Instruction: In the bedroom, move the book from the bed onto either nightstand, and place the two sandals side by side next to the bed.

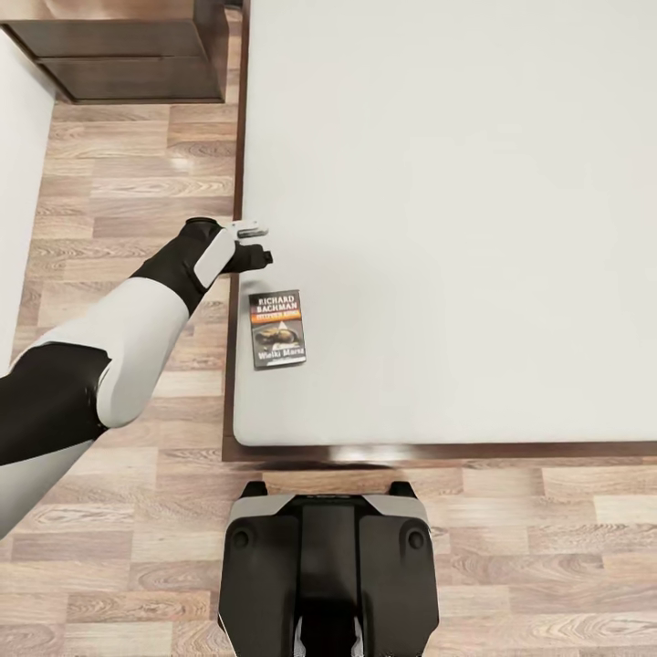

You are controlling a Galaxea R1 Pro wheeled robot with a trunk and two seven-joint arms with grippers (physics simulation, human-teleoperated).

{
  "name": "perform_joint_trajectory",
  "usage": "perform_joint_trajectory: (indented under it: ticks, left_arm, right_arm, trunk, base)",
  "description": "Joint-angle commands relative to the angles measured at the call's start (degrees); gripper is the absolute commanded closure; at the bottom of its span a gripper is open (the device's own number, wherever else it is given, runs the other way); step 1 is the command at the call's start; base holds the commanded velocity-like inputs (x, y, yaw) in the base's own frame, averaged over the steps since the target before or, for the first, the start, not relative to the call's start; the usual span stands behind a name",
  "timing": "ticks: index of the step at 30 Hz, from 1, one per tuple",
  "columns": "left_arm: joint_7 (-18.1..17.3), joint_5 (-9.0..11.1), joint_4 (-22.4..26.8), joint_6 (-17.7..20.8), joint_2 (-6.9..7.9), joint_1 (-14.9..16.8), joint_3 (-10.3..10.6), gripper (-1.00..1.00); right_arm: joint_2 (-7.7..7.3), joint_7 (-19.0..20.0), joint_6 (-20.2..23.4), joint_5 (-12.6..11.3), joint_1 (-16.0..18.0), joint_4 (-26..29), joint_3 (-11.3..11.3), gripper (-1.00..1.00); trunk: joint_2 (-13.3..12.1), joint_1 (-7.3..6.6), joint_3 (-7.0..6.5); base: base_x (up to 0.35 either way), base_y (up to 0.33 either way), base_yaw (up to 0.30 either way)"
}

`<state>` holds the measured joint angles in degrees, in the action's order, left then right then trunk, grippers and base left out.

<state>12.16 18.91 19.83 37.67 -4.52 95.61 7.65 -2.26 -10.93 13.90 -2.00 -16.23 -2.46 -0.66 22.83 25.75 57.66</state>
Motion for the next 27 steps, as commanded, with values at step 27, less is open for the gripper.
perform_joint_trajectory:
  ticks: [27]
  left_arm:
    - [0.84,0.53,0.03,0.19,-0.08,1.22,0.27,-1.0]
  right_arm:
    - [-0.02,-0.18,0.07,-0.11,-0.03,0.08,-0.04,-1.0]
  trunk:
    - [0.09,0.03,1.4]
  base:
    - [0.0,0.0,0.0]
